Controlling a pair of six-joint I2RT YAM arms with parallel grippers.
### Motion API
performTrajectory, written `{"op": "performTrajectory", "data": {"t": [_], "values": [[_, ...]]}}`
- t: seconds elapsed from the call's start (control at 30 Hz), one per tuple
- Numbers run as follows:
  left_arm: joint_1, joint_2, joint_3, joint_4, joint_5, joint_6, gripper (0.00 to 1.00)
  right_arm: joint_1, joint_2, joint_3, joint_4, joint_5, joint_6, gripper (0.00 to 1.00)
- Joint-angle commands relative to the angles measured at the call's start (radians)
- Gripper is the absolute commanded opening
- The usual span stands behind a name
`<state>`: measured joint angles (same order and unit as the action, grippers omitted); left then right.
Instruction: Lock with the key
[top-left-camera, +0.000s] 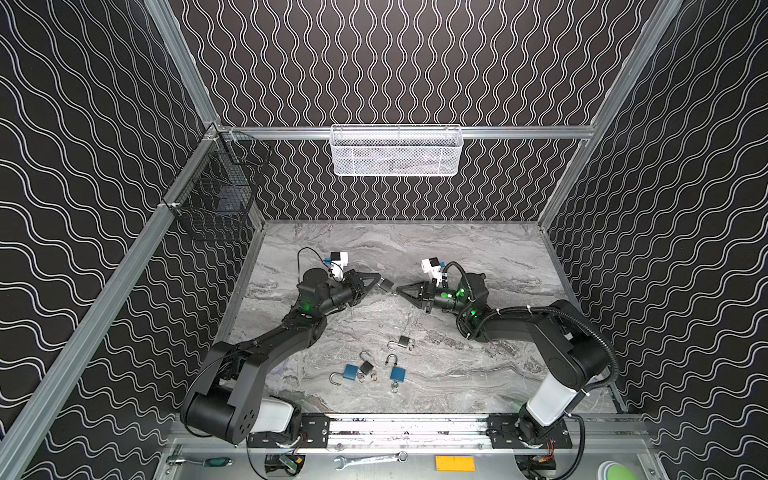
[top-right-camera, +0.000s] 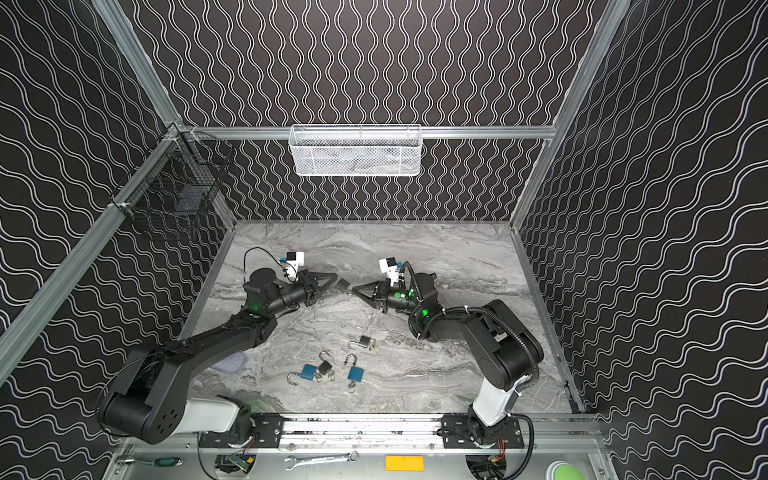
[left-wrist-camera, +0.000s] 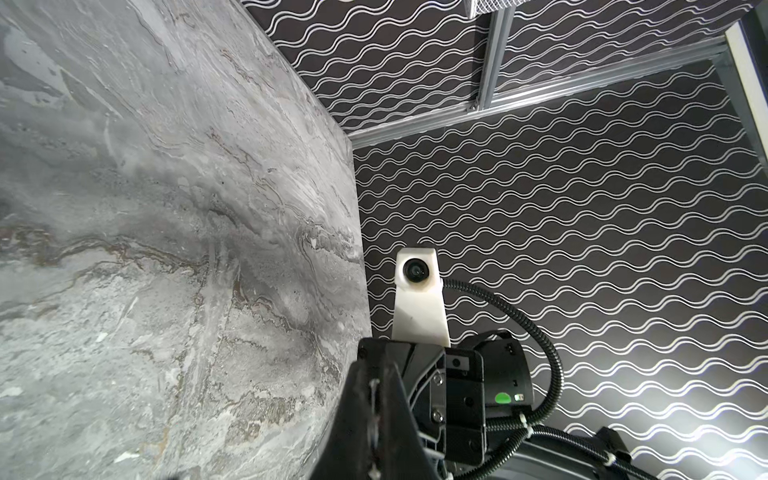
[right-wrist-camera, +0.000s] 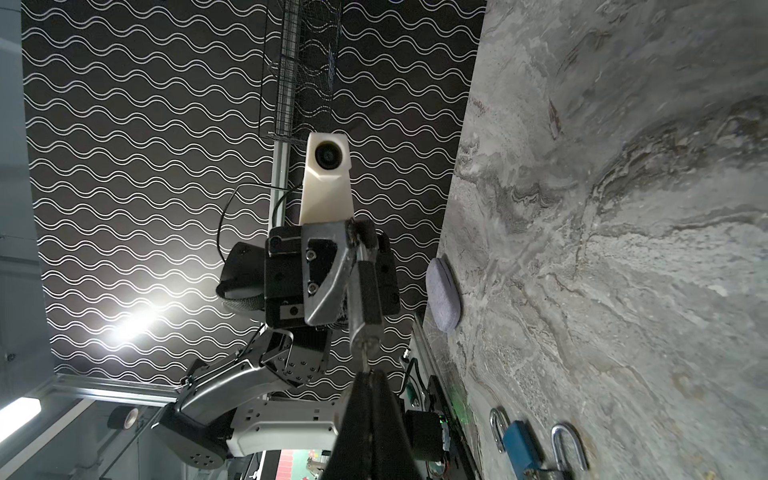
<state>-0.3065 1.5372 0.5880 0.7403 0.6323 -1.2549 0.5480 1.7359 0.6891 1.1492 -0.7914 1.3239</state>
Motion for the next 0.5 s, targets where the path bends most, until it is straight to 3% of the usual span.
{"op": "performTrajectory", "data": {"t": [0.0, 0.47], "values": [[0.038, -0.008, -0.005, 0.075, 0.004, -0.014, 0.0, -0.003, -0.009, -0.014, -0.007, -0.008, -0.015, 0.0], [0.139, -0.081, 0.055, -0.184, 0.111, 0.134, 0.0, -0.019, -0.041, -0.01, -0.107, -0.023, -0.088, 0.0]]}}
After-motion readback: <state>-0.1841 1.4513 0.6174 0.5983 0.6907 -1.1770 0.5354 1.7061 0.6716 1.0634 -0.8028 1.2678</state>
